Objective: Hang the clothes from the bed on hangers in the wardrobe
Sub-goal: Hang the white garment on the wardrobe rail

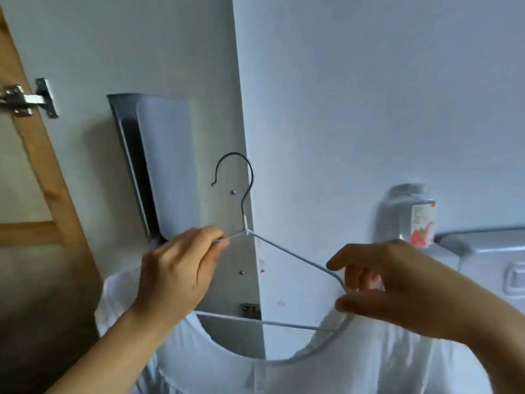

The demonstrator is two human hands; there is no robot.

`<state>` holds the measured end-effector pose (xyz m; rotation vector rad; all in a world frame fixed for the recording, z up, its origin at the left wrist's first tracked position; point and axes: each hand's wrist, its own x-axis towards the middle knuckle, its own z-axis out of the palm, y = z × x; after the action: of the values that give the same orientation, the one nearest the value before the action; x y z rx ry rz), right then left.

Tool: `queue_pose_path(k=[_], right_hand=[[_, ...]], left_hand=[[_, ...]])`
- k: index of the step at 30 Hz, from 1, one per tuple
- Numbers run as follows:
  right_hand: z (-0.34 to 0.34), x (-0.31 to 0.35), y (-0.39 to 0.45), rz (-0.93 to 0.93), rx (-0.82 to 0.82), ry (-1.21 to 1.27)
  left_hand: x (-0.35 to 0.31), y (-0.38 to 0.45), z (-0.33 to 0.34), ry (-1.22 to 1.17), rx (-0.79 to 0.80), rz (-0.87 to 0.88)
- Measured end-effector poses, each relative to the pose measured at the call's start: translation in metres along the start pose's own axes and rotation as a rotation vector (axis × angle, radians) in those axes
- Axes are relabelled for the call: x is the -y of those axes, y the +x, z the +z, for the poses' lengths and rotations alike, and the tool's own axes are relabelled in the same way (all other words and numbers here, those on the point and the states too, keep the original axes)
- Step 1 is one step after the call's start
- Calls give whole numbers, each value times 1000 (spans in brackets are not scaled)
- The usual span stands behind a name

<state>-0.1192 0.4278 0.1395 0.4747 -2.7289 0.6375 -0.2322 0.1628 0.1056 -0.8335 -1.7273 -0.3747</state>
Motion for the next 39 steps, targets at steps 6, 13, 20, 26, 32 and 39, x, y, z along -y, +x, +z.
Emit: queue_pose_path(k=[6, 13, 20, 26, 32, 39], right_hand=[[-1, -40, -77, 275, -340, -229], [-1, -40, -142, 621, -746, -391], [6, -1, -194, 989, -1048, -455], [9, 24, -242, 1217, -1196, -558], [-15, 38, -283, 1310, -1246, -706], [-55, 16, -357, 1363, -1295, -748]], left_hand=[[-79, 25, 71, -331, 49, 38], [-155, 54, 141, -793, 58, 135], [-242, 73, 177, -1182, 50, 324], [-325, 73, 174, -1403, 92, 401], [-405, 82, 165, -1579, 115, 436], [-509, 92, 160, -1690, 160, 465]])
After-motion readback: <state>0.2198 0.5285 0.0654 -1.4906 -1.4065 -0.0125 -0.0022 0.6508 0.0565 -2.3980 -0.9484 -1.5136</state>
